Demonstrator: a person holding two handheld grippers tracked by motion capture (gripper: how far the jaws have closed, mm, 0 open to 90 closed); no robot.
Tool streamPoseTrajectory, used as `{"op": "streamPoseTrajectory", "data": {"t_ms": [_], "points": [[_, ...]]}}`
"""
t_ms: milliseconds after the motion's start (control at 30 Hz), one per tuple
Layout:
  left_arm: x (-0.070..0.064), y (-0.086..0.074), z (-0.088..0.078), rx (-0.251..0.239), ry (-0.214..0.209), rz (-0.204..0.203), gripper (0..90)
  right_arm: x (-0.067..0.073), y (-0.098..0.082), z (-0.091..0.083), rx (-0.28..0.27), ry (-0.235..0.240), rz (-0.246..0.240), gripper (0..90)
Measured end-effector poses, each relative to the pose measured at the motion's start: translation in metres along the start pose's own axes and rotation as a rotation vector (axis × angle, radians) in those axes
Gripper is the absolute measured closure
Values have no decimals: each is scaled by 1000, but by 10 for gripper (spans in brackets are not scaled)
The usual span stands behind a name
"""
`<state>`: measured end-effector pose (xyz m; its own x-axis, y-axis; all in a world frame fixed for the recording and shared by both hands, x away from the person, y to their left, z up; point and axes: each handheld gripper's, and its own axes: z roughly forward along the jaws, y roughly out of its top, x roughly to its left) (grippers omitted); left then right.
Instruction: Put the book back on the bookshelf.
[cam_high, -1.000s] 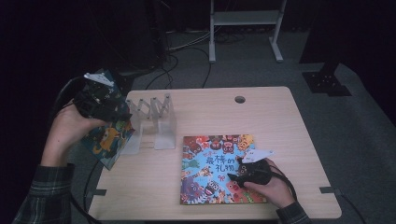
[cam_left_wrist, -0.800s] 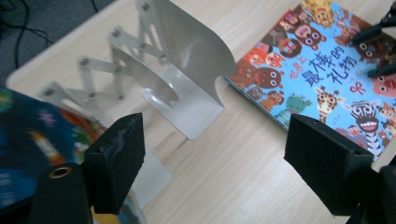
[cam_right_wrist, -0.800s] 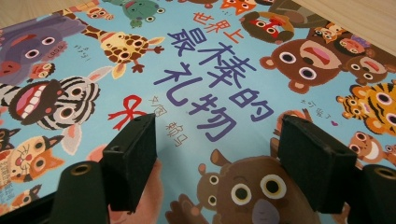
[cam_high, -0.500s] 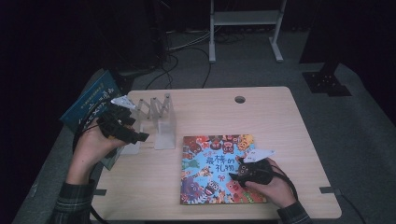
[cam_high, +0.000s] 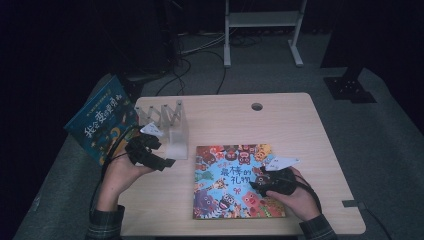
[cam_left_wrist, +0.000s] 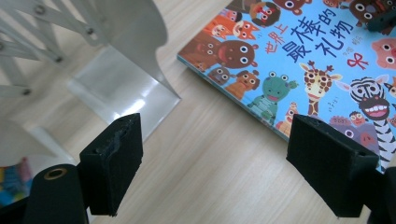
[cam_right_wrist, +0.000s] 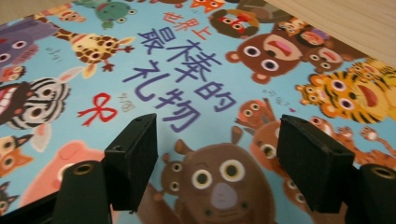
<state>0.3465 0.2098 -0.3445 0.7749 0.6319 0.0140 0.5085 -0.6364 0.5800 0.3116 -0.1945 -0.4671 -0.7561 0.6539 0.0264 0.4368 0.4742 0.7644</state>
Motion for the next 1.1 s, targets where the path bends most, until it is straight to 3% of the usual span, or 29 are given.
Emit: {"op": "streamPoseTrajectory", "data": {"t_ms": [267, 600, 833, 1100], "points": [[-13, -9, 29, 10, -43, 30, 174, -21, 2, -7, -1, -70, 56, 286], [-23, -25, 64, 12, -97, 17, 170, -54, 3, -3, 4, -129, 121, 282], [-35, -29, 79, 32, -110, 48, 162, -67, 7, 9, -8, -125, 163, 285], [-33, -35, 89, 78, -107, 60, 141, -77, 13, 18, 13, -131, 177, 277]]}}
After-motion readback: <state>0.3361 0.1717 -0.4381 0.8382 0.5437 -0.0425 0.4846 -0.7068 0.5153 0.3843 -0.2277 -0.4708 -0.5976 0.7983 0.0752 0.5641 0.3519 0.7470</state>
